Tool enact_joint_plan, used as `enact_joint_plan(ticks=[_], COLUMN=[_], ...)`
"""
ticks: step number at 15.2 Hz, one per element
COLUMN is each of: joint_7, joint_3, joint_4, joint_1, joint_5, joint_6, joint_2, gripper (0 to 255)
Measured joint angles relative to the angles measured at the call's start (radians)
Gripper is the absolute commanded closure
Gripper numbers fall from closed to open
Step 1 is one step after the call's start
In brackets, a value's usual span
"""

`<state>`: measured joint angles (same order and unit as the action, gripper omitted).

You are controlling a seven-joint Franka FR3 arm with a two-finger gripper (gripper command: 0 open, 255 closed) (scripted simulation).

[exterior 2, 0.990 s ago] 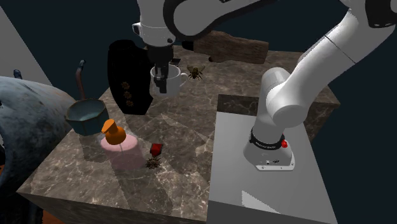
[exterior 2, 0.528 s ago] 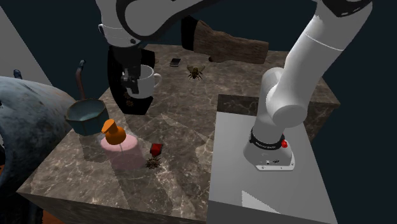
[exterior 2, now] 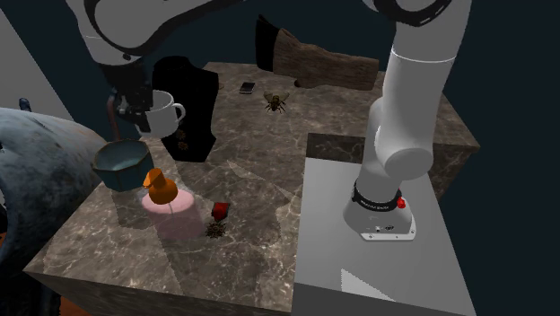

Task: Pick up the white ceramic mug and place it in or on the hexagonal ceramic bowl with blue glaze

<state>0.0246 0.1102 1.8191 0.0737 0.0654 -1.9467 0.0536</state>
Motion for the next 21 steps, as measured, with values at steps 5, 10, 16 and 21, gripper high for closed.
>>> enact_joint_plan(ticks=[5, 10, 16, 21], joint_7=[0.017, 0.025, 0.031, 0.037], joint_3=[0.004, 0.002, 0.001, 0.001], joint_4=[-0.273, -0.598, -0.550, -0.489], joint_1=[0.015, 0.040, 0.040, 0.039], joint_5=[0.024, 0.046, 0.049, 0.051], joint_6=[0.068, 0.172, 0.110, 0.044], joint_2=[0.208, 0.430, 0.446, 0.451], gripper=[255, 255, 255, 255])
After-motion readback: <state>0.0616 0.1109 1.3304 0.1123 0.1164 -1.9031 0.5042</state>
